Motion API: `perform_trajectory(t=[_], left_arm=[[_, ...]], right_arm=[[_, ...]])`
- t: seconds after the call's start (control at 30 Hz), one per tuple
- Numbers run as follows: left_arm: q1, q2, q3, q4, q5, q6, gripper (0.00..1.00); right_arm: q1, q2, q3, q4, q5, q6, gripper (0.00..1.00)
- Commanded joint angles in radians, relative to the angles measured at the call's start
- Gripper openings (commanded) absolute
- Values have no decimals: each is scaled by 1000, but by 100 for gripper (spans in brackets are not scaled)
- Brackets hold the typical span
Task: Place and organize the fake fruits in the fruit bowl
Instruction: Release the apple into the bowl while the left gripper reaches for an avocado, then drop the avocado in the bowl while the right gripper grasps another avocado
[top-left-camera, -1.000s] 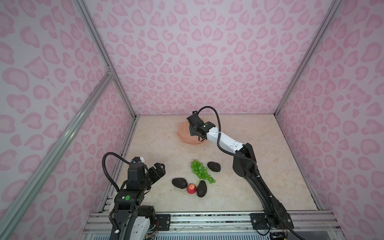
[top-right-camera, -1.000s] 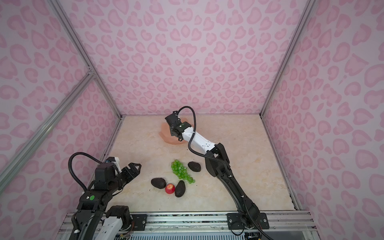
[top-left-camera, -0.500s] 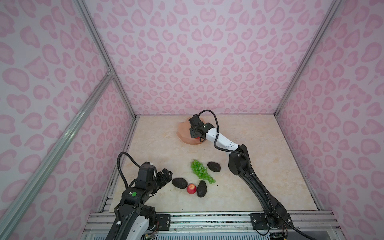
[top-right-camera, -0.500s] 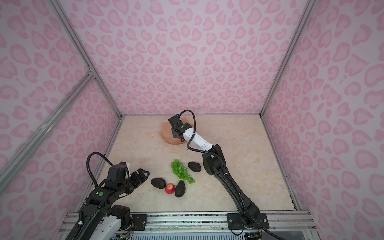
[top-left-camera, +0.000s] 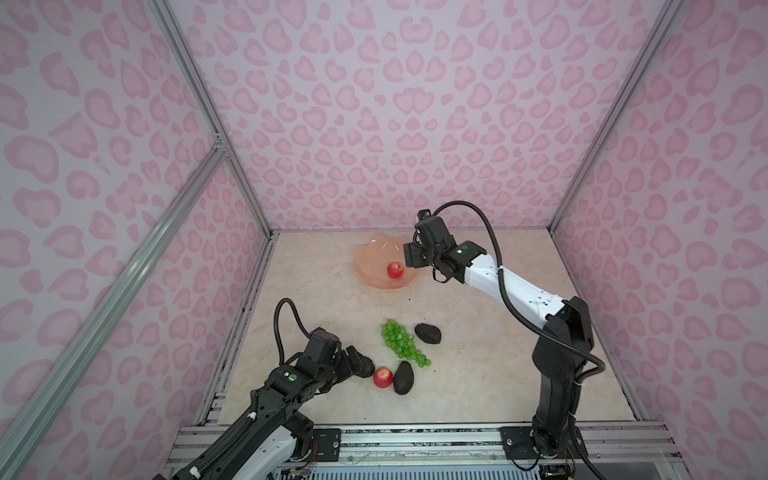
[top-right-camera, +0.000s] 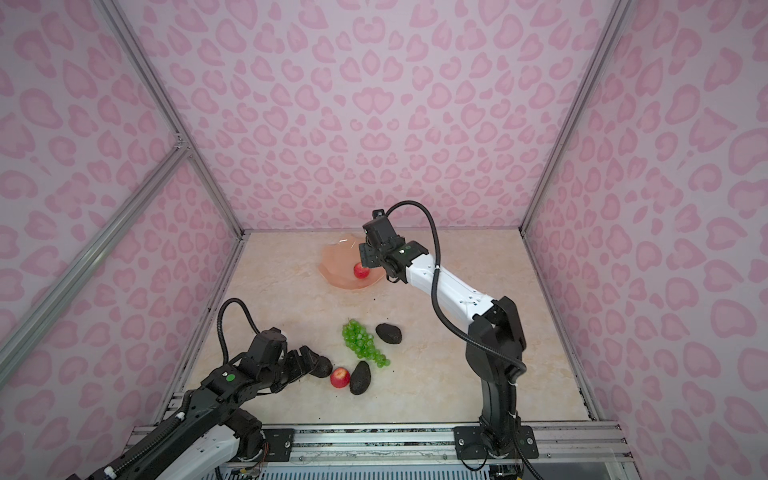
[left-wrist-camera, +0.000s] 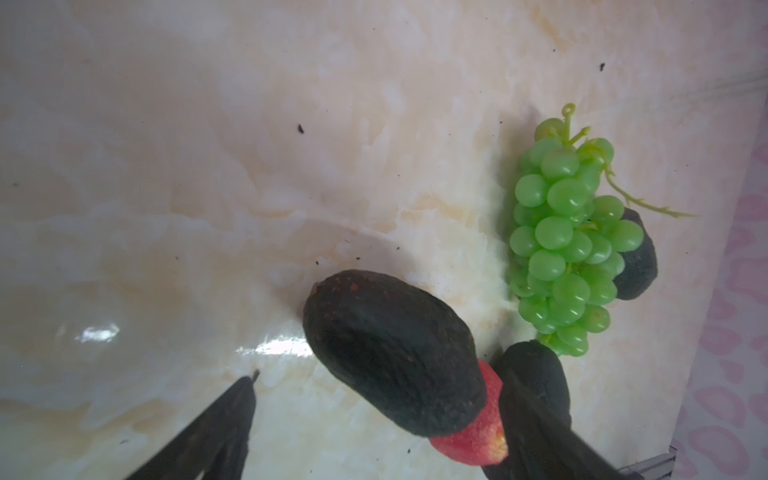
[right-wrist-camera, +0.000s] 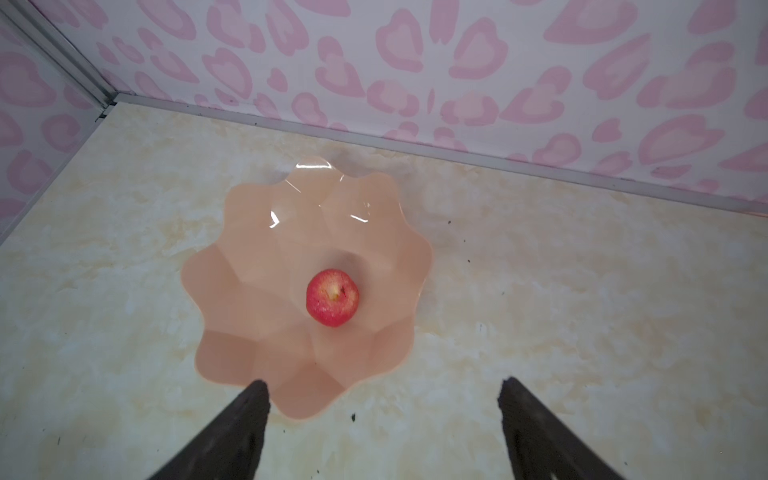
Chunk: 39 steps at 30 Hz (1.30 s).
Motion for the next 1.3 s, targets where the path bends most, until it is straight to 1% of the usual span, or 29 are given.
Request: perform_trajectory(t=[0.0, 0.13, 0.2, 0.3, 0.47, 0.63, 0.73, 0.8, 0.87, 0.93, 1.0, 1.07, 1.13, 1.27], left_arm=[[-18, 70, 12, 105, -60, -25, 93], [-47, 218, 64, 174, -69, -24, 93], [-70, 274, 89, 187, -75, -24, 91], [-96, 327, 104, 189, -91, -35, 82], [-101, 364, 95, 200, -85, -46, 67], [-101, 367, 142, 167, -129, 7, 49], [-98, 369, 199, 145, -147, 50, 41], [-90, 369, 243, 118, -159, 87, 38], [-62, 369, 297, 93, -161, 141, 39], [-12, 386, 364, 82, -143, 210, 39], [56, 438, 454, 78, -101, 289, 39], [117, 545, 597, 52, -46, 387, 39], [146, 672, 751, 9, -29, 464, 38], [185, 920, 1050, -45, -14, 556, 38]], right_arm=[[3, -145, -220, 126, 6, 31, 89], [2, -325, -425, 79, 28, 79, 91], [2, -401, -511, 70, 24, 98, 91], [1, -488, -610, 51, 20, 128, 92], [0, -598, -724, 25, 38, 177, 92], [0, -644, -816, 54, 21, 203, 91], [0, -641, -838, 53, -4, 200, 91], [0, -632, -845, 55, -27, 189, 91], [6, -621, -850, 67, -49, 179, 90], [14, -611, -854, 76, -55, 175, 90], [24, -602, -859, 88, -54, 173, 90], [32, -591, -867, 104, -63, 177, 90], [43, -577, -872, 122, -64, 179, 90], [73, -531, -859, 137, -65, 164, 90]])
